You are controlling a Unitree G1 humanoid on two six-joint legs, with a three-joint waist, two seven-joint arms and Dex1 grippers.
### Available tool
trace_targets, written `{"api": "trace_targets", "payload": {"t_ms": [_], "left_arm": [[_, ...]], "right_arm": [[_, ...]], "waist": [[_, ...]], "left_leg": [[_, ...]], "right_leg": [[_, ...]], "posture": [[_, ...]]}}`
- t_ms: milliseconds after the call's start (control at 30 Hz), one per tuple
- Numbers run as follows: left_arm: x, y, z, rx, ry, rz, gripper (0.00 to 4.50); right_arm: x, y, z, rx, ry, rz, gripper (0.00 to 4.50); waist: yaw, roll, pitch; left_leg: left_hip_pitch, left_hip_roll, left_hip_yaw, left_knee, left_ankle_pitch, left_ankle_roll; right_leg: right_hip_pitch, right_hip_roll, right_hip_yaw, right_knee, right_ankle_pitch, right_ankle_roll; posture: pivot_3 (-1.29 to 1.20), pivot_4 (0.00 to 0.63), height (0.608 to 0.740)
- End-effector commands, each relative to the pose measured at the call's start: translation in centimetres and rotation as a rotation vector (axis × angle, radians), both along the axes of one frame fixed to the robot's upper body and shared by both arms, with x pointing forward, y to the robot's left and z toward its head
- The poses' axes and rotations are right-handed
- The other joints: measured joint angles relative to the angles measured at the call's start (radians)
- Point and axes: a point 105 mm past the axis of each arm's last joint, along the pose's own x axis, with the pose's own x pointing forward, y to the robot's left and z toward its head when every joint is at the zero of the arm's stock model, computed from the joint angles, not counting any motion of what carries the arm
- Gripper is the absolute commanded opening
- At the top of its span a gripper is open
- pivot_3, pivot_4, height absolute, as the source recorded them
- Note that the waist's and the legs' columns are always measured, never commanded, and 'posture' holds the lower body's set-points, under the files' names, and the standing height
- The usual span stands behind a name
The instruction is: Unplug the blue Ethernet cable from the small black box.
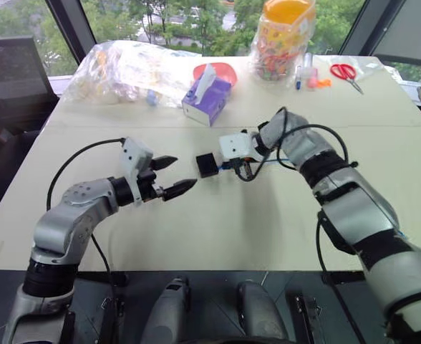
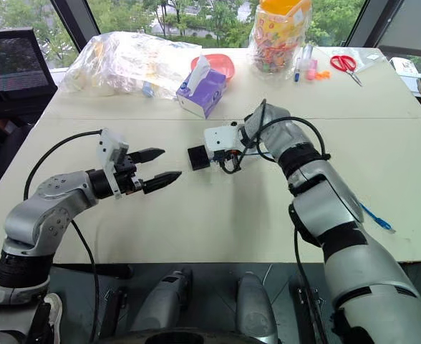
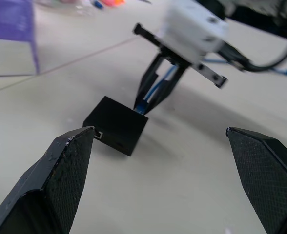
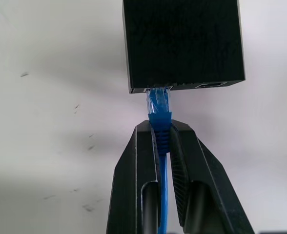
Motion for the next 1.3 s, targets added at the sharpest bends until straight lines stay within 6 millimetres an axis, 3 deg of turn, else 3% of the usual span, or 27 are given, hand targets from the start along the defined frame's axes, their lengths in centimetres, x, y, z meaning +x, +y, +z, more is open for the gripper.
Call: {"api": "trace_targets", "payload": {"t_ms": [33, 167, 333, 600, 767, 967, 1100, 1300], "left_arm": [[0.6, -0.2, 2.0, -0.058, -0.053, -0.005, 4.5], [1.1, -0.5, 2.5, -0.081, -0.032, -0.04, 4.5], [1.2, -1.6, 3.1, -0.1, 0.009, -0.158, 4.5], [0.7, -2.3, 5.0, -0.163, 0.062, -0.3, 4.5], [0.7, -2.2, 5.1, -0.157, 0.06, -0.312, 4.5], [0.7, -2.7, 4.6, -0.139, 0.061, -0.329, 1.9], [0.7, -3.2, 3.9, -0.124, 0.065, -0.34, 0.47], [0.7, -3.3, 3.2, -0.097, 0.071, -0.348, 0.44]], "right_arm": [[-1.1, -0.1, 3.2, 0.147, -0.27, -0.003, 0.05], [-2.5, -2.0, 3.2, 0.148, -0.541, -0.062, 0.05], [-6.1, -1.1, 4.5, 0.265, -0.752, -0.053, 0.05], [-7.6, -0.4, 4.7, 0.3, -0.82, -0.034, 0.05], [-7.9, -0.2, 4.3, 0.289, -0.81, -0.004, 0.05], [-8.2, 0.3, 4.6, 0.293, -0.815, 0.025, 0.0], [-8.5, 0.6, 4.9, 0.29, -0.822, 0.05, 0.0], [-8.6, 0.4, 4.9, 0.316, -0.775, 0.028, 0.0]], "waist": [[0.004, 0.0, 0.0], [0.003, 0.0, 0.0], [-0.006, 0.0, 0.0], [0.002, -0.001, 0.0], [-0.001, -0.001, 0.0], [-0.002, -0.001, 0.0], [-0.001, -0.001, 0.0], [-0.001, -0.001, 0.0]], "left_leg": [[0.0, 0.0, 0.0, 0.0, 0.0, 0.0], [0.0, 0.0, 0.0, 0.0, 0.0, 0.0], [0.0, 0.0, 0.001, 0.001, 0.0, 0.0], [0.001, 0.0, 0.001, 0.003, 0.0, 0.0], [0.001, 0.0, 0.001, 0.003, 0.0, 0.0], [0.001, 0.0, 0.001, 0.003, 0.0, 0.0], [0.001, 0.0, 0.001, 0.003, 0.0, 0.0], [0.001, 0.0, 0.001, 0.003, 0.0, 0.0]], "right_leg": [[0.0, 0.0, 0.0, 0.0, 0.0, 0.0], [0.0, 0.0, 0.0, 0.0, 0.0, 0.0], [0.0, 0.0, 0.0, 0.0, -0.001, -0.001], [0.002, -0.001, 0.001, 0.0, -0.002, -0.004], [0.002, -0.001, 0.001, 0.0, -0.002, -0.004], [0.002, 0.0, 0.0, 0.0, -0.002, -0.003], [0.002, 0.0, 0.0, 0.0, -0.002, -0.004], [0.002, -0.001, 0.0, 0.0, -0.002, -0.004]], "posture": [[0.0, 0.15, 0.728], [0.0, 0.15, 0.728], [0.0, 0.15, 0.728], [0.0, 0.15, 0.728], [0.0, 0.15, 0.728], [0.0, 0.15, 0.728], [0.0, 0.15, 0.728], [0.0, 0.15, 0.728]]}}
